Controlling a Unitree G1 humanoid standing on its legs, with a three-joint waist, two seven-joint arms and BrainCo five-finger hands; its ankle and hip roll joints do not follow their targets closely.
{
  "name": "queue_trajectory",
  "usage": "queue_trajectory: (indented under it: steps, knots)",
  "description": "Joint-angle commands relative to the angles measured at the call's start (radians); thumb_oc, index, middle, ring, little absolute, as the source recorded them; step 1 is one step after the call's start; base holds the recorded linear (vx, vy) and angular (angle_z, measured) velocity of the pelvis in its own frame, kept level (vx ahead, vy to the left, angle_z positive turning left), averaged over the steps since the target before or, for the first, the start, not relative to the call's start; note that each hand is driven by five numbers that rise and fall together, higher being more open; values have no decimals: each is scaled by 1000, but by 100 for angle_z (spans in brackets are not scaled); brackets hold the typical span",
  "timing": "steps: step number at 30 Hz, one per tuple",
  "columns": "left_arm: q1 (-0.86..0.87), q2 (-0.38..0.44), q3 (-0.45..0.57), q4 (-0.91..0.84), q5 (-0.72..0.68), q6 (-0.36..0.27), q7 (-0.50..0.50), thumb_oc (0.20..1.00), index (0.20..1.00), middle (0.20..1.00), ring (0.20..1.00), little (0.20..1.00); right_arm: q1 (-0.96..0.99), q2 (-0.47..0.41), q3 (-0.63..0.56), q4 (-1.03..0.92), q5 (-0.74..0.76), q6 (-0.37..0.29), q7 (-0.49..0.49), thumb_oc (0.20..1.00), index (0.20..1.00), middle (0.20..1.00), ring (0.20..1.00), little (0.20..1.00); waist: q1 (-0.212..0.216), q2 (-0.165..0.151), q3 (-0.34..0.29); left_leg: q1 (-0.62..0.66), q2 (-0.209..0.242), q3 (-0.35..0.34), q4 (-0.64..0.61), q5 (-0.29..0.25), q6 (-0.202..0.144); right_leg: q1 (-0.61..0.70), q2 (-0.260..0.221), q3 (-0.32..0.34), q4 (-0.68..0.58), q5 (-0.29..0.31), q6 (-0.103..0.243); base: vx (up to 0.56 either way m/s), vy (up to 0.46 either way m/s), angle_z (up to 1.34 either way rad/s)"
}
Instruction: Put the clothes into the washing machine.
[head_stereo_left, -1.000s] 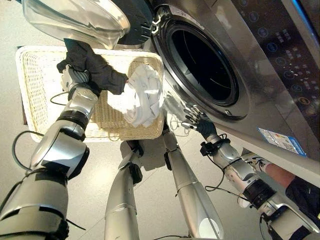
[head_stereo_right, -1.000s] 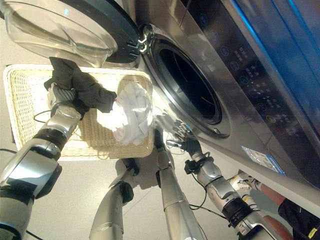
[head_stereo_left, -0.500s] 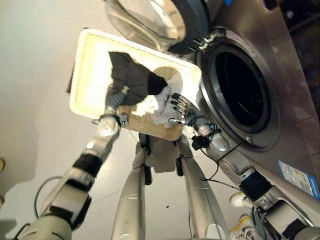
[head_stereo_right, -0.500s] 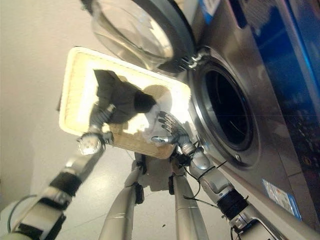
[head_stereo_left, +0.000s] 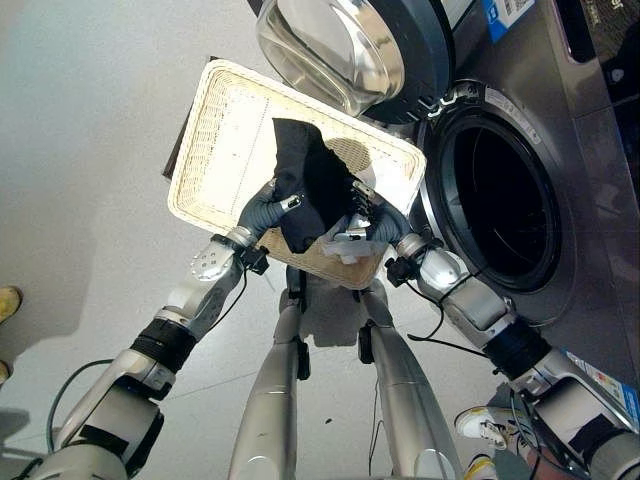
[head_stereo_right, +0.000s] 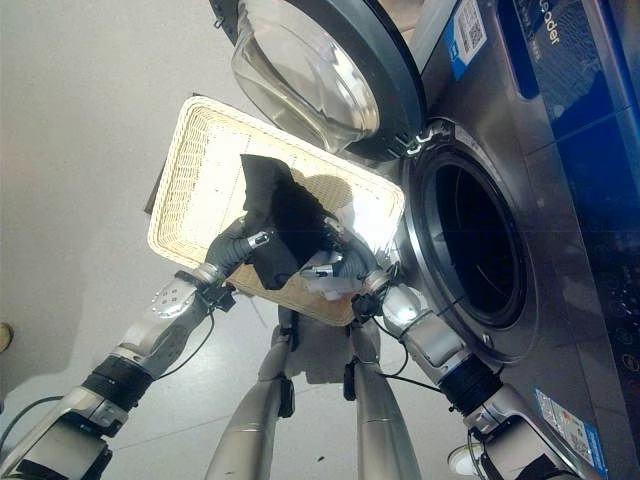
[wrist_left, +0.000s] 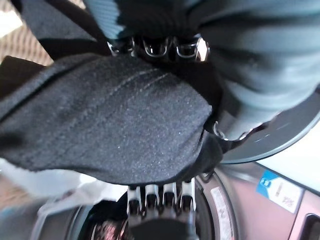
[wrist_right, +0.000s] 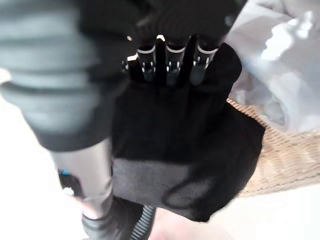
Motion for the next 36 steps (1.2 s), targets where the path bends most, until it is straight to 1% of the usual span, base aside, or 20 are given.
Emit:
queue_trajectory:
  steps: [1, 4, 6, 7, 9, 10, 11, 14, 15, 16, 18, 19, 20, 21, 22, 26, 28, 29, 31, 36]
  knots:
    - [-41, -67, -56, -175, -36, -28, -82, 200, 200, 200, 200, 200, -28, 22, 80, -57, 61, -7, 49, 1000, 1000, 1000, 1000, 1000, -13, 66, -14, -5, -43, 36, 18, -28, -16, 40, 18, -37, -32, -23, 89, 0, 0, 0]
    - [-40, -56, -75, -193, -84, -11, -116, 200, 200, 200, 200, 200, -27, 14, 109, -59, 106, 19, 79, 1000, 1000, 1000, 1000, 1000, -14, 67, -14, -6, -45, 36, 15, -23, -14, 40, 17, -34, -33, -20, 91, 0, 0, 0]
    - [-41, -58, -80, -200, -97, -3, -131, 200, 200, 200, 200, 200, -27, 13, 118, -61, 100, 22, 65, 1000, 1000, 1000, 1000, 1000, -14, 67, -14, -7, -45, 38, 15, -22, -15, 39, 17, -34, -33, -19, 91, 0, 0, 0]
    - [-39, -59, -96, -215, -140, 11, -184, 200, 200, 200, 200, 200, -28, 6, 132, -60, 108, 25, 0, 1000, 1000, 1000, 1000, 1000, -17, 67, -14, -3, -44, 43, 8, -19, -15, 41, 19, -29, -39, -15, 92, 0, 0, 0]
    - [-38, -59, -98, -218, -143, 10, -187, 200, 200, 200, 200, 200, -27, 6, 132, -59, 110, 26, -7, 1000, 1000, 1000, 1000, 1000, -18, 68, -14, -2, -44, 44, 8, -19, -15, 42, 19, -29, -39, -15, 92, 0, 7, -2]
    - [-36, -59, -103, -225, -154, 14, -202, 200, 200, 200, 200, 200, -24, 5, 133, -55, 121, 33, -33, 1000, 1000, 1000, 1000, 1000, -20, 68, -14, 0, -44, 46, 7, -19, -16, 43, 19, -27, -41, -13, 92, 10, 79, -7]
    - [-25, -63, -118, -241, -190, 3, -243, 200, 200, 200, 200, 200, -5, 14, 122, -20, 210, 8, -131, 1000, 1000, 1000, 1000, 1000, -28, 70, -14, 11, -42, 58, -5, -18, -15, 49, 23, -16, -49, -10, 91, 10, 86, -9]
    - [-14, -75, -122, -249, -225, -14, -229, 200, 200, 200, 200, 200, 21, 35, 105, -2, 263, -41, -179, 1000, 1000, 1000, 1000, 1000, -35, 71, -14, 17, -42, 64, -12, -19, -14, 52, 26, -7, -53, -9, 88, 10, 80, -14]
    - [-9, -85, -119, -250, -224, -27, -198, 200, 200, 200, 200, 200, 33, 47, 98, 1, 257, -66, -187, 1000, 1000, 1000, 1000, 1000, -38, 71, -14, 17, -43, 65, -15, -19, -13, 52, 28, -2, -55, -9, 87, 2, 64, -13]
    - [-4, -96, -111, -250, -215, -48, -126, 200, 200, 200, 200, 200, 49, 62, 83, -10, 217, -111, -193, 1000, 1000, 1000, 1000, 1000, -41, 71, -14, 18, -43, 67, -19, -18, -13, 53, 29, 1, -58, -8, 87, 2, 66, -12]
    - [2, -99, -99, -252, -206, -65, -59, 200, 200, 200, 200, 200, 59, 63, 72, -25, 183, -136, -183, 1000, 1000, 1000, 1000, 1000, -41, 71, -14, 17, -42, 67, -21, -16, -12, 53, 28, 0, -58, -9, 88, 3, 30, -13]
    - [17, -102, -74, -252, -169, -81, 37, 200, 200, 200, 200, 200, 70, 51, 52, -70, 149, -142, -160, 1000, 1000, 1000, 1000, 1000, -40, 70, -14, 16, -42, 65, -20, -16, -10, 52, 27, -2, -54, -11, 89, 5, 7, -10]
    - [17, -102, -74, -252, -169, -81, 37, 200, 200, 200, 200, 200, 70, 51, 52, -70, 149, -142, -160, 1000, 1000, 1000, 1000, 1000, -40, 70, -14, 16, -42, 65, -20, -16, -10, 52, 27, -2, -54, -11, 89, 7, -6, -8]
    - [27, -102, -56, -249, -168, -89, 77, 200, 200, 200, 200, 200, 80, 42, 37, -95, 154, -138, -144, 1000, 1000, 1000, 1000, 1000, -39, 69, -14, 16, -43, 62, -18, -15, -9, 53, 26, -4, -53, -11, 89, 4, -34, -3]
    - [54, -106, -9, -234, -127, -107, 169, 200, 200, 200, 200, 200, 103, 22, -1, -129, 179, -157, -108, 1000, 1000, 1000, 1000, 1000, -33, 65, -14, 15, -43, 58, -12, -18, -9, 57, 21, -12, -50, -16, 92, 5, -48, -3]
    - [101, -109, 48, -208, -72, -159, 248, 200, 200, 200, 200, 200, 149, -5, -74, -155, 210, -204, -121, 1000, 1000, 1000, 1000, 1000, -31, 53, -14, 10, -43, 48, 3, -27, -9, 58, 19, -16, -46, -20, 97, -2, -61, 1]
    - [114, -108, 62, -209, -51, -168, 267, 200, 200, 200, 200, 200, 164, -9, -96, -159, 212, -209, -125, 1000, 1000, 1000, 1000, 1000, -32, 49, -14, 9, -43, 48, 6, -29, -9, 57, 21, -15, -45, -21, 97, -3, -51, 5]
    - [153, -116, 98, -204, -16, -210, 304, 200, 200, 200, 200, 200, 215, -14, -148, -164, 183, -236, -151, 1000, 1000, 1000, 1000, 1000, -36, 38, -14, 12, -42, 47, 12, -35, -8, 60, 24, -12, -42, -22, 99, 6, -43, 2]
    - [168, -120, 116, -200, 10, -232, 338, 200, 200, 200, 200, 200, 245, -15, -180, -157, 171, -256, -177, 1000, 1000, 1000, 1000, 1000, -41, 31, -14, 18, -40, 49, 10, -39, -7, 63, 27, -7, -45, -22, 100, 5, -25, 0]
    - [169, -121, 118, -201, 16, -234, 343, 200, 200, 200, 200, 200, 247, -14, -183, -158, 174, -259, -183, 1000, 1000, 1000, 1000, 1000, -42, 31, -14, 18, -40, 50, 9, -39, -7, 64, 28, -7, -46, -21, 100, 0, -1, -1]
